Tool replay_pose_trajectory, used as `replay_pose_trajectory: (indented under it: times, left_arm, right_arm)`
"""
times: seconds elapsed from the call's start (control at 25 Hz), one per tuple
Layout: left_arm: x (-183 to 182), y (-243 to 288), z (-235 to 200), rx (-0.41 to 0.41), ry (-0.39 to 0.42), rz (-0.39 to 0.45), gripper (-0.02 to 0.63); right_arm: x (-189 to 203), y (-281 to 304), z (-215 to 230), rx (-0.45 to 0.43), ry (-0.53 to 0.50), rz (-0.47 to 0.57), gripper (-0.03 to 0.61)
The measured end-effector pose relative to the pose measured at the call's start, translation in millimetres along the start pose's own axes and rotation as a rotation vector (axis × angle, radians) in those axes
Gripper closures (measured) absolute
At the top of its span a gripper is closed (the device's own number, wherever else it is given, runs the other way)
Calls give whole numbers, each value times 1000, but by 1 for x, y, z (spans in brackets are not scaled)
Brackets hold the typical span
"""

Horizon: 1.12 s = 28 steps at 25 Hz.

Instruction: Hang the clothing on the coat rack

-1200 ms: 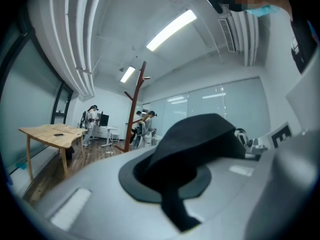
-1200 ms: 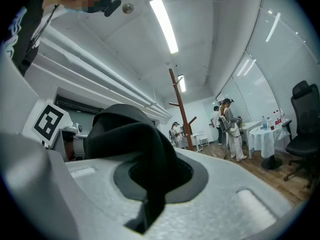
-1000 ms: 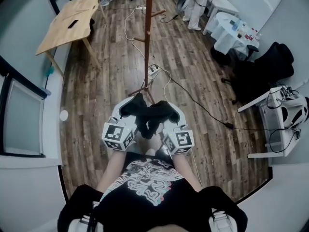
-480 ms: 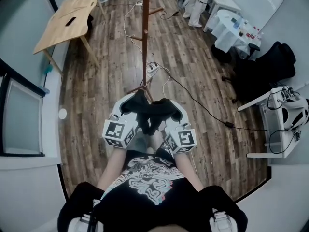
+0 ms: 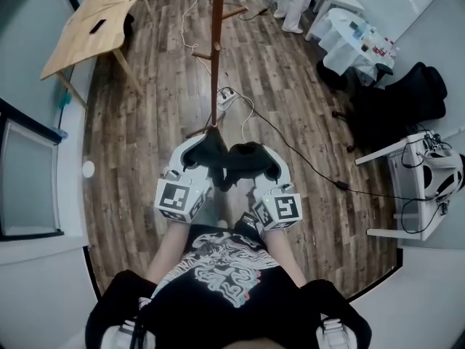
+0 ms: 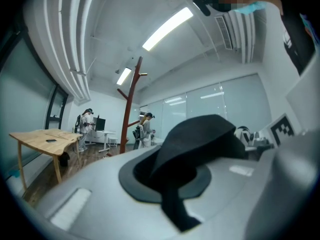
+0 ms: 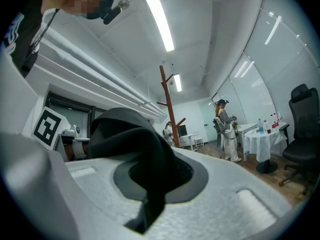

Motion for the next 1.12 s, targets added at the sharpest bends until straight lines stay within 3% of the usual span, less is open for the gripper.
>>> replay_pose_trajectory:
  times: [1.12]
  left_arm:
    - [-24, 153, -137, 44, -26, -16, 611]
  right_arm:
    - [8, 187, 66, 40, 16, -9, 560]
Point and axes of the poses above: the fingertips, and each gripper's own axes: y forward along the fingers, z to its right, x out of its underside, the point moved 1 cm from there along -y, backward along the fingers, and after that the axes turned 8 degrees about -y, right-handed, at the moved point
